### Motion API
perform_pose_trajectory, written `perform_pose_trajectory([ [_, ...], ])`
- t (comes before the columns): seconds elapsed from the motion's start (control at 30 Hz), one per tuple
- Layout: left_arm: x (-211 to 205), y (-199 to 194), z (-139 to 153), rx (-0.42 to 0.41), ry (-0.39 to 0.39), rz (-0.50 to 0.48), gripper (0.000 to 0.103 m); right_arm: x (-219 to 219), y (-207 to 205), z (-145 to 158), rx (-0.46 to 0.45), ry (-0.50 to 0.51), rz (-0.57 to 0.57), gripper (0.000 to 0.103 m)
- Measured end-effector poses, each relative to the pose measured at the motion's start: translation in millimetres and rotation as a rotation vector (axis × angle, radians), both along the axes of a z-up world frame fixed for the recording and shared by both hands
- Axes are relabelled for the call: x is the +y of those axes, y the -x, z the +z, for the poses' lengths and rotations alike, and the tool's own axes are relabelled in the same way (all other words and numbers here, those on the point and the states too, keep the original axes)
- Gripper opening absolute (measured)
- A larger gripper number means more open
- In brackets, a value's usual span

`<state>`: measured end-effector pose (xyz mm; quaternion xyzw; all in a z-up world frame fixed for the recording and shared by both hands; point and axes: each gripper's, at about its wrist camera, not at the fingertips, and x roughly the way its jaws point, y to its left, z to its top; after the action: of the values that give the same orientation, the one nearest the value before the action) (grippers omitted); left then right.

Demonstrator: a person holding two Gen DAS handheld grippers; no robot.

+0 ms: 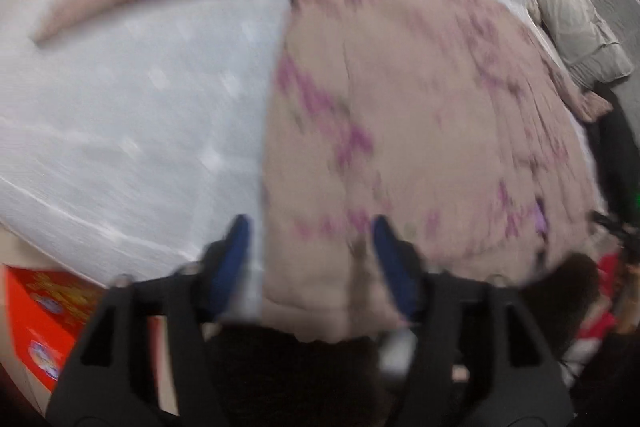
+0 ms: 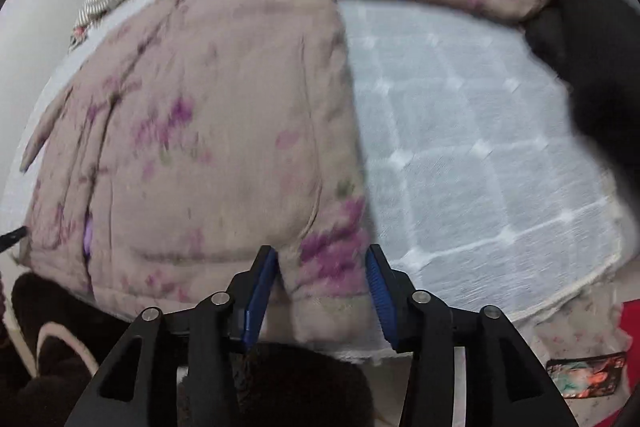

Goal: Fold large clothes

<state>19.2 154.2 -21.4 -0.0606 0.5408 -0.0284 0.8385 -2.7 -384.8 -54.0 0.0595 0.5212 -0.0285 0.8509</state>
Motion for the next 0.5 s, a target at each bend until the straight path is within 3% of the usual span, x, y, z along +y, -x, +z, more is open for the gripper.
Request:
perform_pose_trajectory([
  [0.1, -8.4, -5.7, 24.8, -0.135, -0.045, -0.007, 0.084, 6.9, -1.7, 26.3, -0.099, 0.079, -0.009, 0.070],
  [0.23, -36.4, -32.2, 24.6, -0.196, 0.001, -0.100, 0.094, 34.9, -17.9, 37.8, -0.189, 0.085, 0.056, 0.074],
  [0.4, -84.7, -67.7, -2.1, -0.175, 0.002, -0.177, 0.095, 85.4, -53.0, 27.9, -0.240, 0.050, 0.095, 0.074],
  [0.5, -101.3, -92.9, -25.1, -0.112, -0.003, -0.193, 0.095, 104.4, -84.9, 13.9, -0.246, 0.022, 0.096, 0.074],
])
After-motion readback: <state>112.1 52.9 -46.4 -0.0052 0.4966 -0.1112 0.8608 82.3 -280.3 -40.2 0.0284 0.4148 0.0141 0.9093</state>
